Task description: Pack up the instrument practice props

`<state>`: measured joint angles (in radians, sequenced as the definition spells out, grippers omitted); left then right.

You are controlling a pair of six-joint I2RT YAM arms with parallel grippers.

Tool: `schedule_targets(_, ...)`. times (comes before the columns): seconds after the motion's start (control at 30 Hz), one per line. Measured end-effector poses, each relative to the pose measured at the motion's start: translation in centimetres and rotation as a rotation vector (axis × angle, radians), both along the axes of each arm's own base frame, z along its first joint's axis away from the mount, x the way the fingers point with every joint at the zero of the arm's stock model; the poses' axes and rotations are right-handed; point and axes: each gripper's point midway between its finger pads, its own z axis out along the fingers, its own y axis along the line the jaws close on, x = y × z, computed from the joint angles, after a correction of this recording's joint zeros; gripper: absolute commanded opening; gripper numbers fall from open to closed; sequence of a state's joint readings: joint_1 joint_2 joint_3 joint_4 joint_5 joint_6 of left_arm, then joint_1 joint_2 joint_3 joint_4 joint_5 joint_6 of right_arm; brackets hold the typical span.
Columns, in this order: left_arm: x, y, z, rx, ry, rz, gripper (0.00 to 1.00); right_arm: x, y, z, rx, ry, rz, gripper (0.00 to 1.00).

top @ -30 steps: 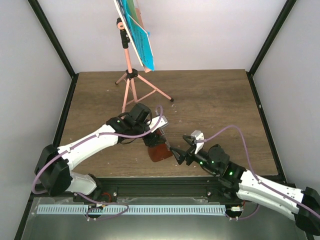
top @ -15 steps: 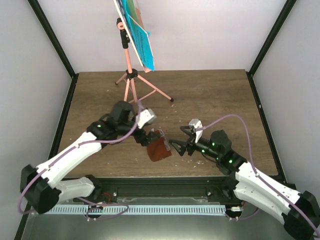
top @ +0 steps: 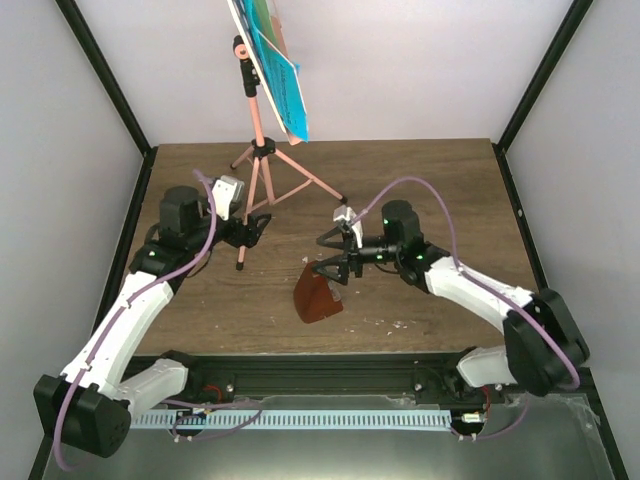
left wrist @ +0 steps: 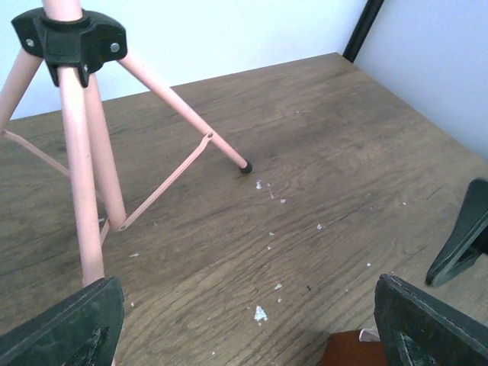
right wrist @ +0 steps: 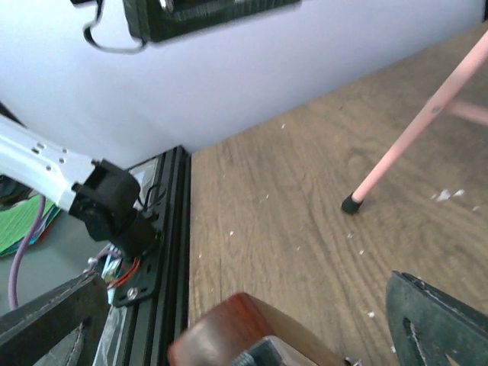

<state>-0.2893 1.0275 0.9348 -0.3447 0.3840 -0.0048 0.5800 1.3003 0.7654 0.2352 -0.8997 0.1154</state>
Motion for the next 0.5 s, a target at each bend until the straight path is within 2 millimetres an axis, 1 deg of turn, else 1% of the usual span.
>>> schedule_targets(0.1,0.2,0.4,-0.3,0.007,0.005,0.026,0.91,-0.3,0.8,-2.5,-0.033,0.057,0.066,1.00)
schedule_targets(0.2,0.4,0.6,-0.3,0.009,0.007,0.046,0.91,-1.0,1.3,-4.2,-0.062,0.093,0.107,1.00)
schedule_targets(0.33,0.5,0.8,-0.4,0.012,0.008,0.058,0.91,-2.1,2.0,-4.8,-0.077,0.082,0.139,1.00)
schedule_targets(0.4,0.6,0.9,-0.4,0.015,0.007,0.065,0.91,-2.2,2.2,-5.2,-0.087,0.072,0.131,0.99)
schedule_targets(0.5,0.7,1.1,-0.4,0.019,0.006,0.075,0.91,-2.2,2.0,-6.9,-0.120,0.052,0.072,0.96)
